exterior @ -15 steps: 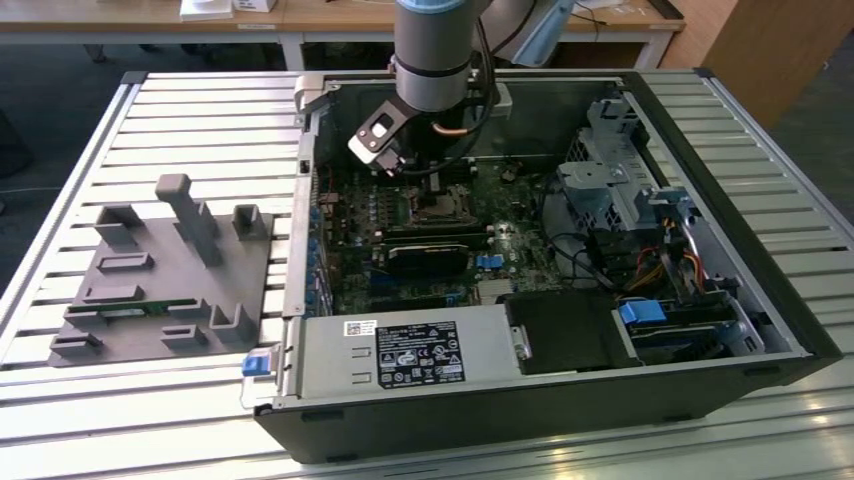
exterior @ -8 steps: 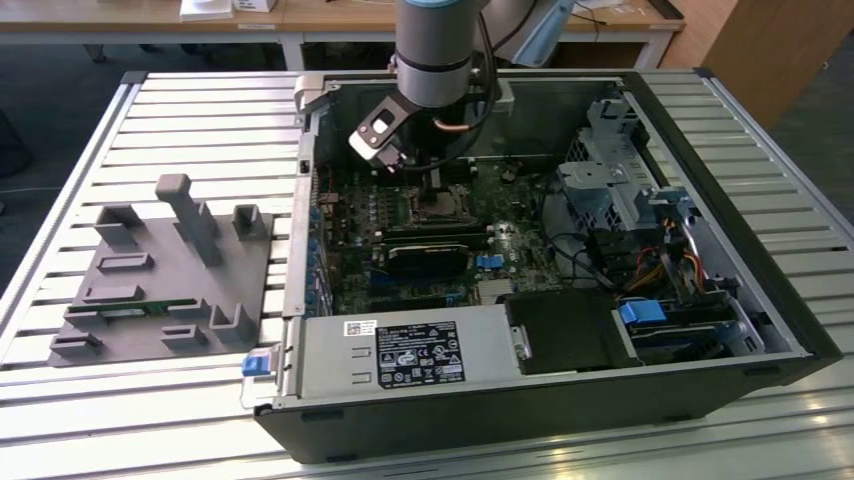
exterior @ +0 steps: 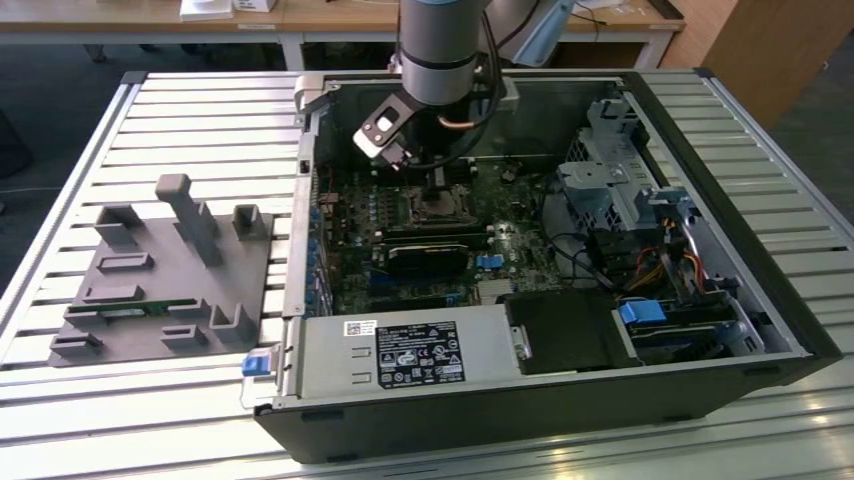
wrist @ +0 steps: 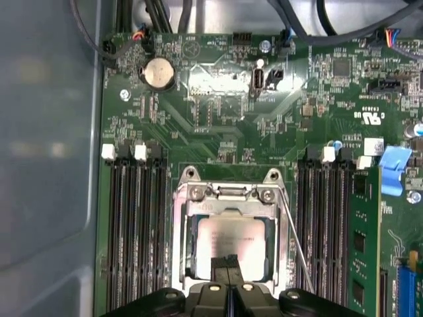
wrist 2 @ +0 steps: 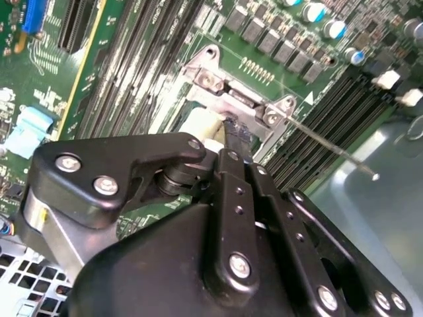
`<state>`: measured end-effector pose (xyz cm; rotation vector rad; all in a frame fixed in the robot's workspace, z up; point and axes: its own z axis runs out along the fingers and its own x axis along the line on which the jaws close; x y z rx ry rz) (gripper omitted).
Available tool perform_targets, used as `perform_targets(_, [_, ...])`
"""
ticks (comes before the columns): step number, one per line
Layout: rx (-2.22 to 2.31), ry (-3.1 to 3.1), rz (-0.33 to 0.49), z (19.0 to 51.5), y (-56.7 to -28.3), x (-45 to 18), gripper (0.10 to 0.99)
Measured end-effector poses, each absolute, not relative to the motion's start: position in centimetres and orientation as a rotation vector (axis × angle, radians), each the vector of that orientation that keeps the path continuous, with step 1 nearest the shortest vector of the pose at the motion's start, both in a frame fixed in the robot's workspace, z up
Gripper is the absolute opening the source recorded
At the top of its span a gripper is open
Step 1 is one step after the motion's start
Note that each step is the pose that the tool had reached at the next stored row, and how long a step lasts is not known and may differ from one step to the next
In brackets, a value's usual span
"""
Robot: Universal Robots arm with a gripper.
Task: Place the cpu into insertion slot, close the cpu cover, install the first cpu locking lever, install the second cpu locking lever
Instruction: 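Close the cpu cover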
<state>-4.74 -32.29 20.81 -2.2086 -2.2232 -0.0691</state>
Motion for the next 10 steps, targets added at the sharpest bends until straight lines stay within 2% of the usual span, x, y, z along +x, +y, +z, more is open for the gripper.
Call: perform_targets(10, [-2.209,-2.223,-0.069,20.81,-32.29,-4.19,0.106])
